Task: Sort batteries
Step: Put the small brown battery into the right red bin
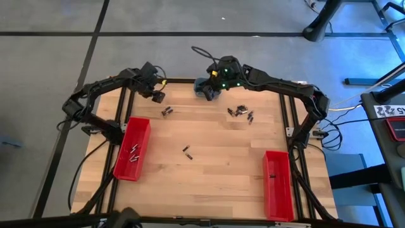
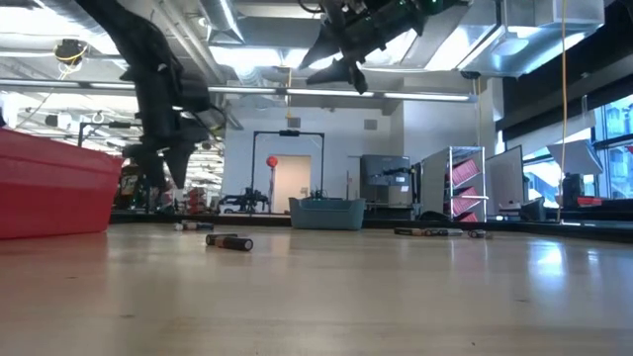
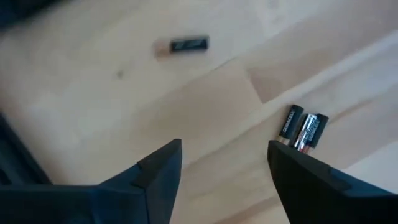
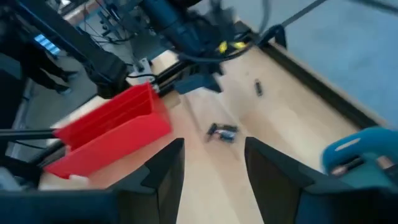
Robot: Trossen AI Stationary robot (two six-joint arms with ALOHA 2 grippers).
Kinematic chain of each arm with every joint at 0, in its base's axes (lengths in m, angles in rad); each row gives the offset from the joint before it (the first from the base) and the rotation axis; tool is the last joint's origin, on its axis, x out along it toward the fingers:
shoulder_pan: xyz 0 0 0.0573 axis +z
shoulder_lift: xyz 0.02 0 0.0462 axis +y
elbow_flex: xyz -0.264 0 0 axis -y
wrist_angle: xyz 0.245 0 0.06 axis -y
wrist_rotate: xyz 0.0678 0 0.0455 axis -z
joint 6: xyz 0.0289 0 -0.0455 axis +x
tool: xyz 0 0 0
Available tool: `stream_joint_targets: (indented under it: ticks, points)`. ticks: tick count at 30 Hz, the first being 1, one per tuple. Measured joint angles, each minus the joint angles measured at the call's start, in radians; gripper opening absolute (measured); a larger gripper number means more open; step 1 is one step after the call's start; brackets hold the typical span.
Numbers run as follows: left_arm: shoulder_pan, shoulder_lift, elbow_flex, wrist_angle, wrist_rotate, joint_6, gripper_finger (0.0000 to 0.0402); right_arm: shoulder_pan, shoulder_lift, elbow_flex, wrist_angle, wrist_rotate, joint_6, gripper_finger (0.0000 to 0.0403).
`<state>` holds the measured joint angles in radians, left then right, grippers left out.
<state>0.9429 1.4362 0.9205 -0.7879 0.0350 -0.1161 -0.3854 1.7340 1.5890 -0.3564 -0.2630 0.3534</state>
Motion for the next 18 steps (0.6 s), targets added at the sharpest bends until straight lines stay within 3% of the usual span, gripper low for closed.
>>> stream_joint_targets:
  ticks: [5, 10, 18]
  points:
    - [-0.012, 0.107, 0.096, -0.004, -0.036, 0.21, 0.023, 0.053, 0.0, 0.0, -0.017, -0.018, 0.025, 0.017]
    - [-0.033, 0.216, 0.157, -0.017, -0.093, 0.525, 0.023, 0.121, -0.001, 0.0, -0.018, -0.018, 0.05, 0.017]
    - [-0.039, 0.296, 0.164, 0.03, -0.183, 0.706, 0.023, 0.178, -0.002, 0.0, -0.079, 0.063, -0.021, 0.017]
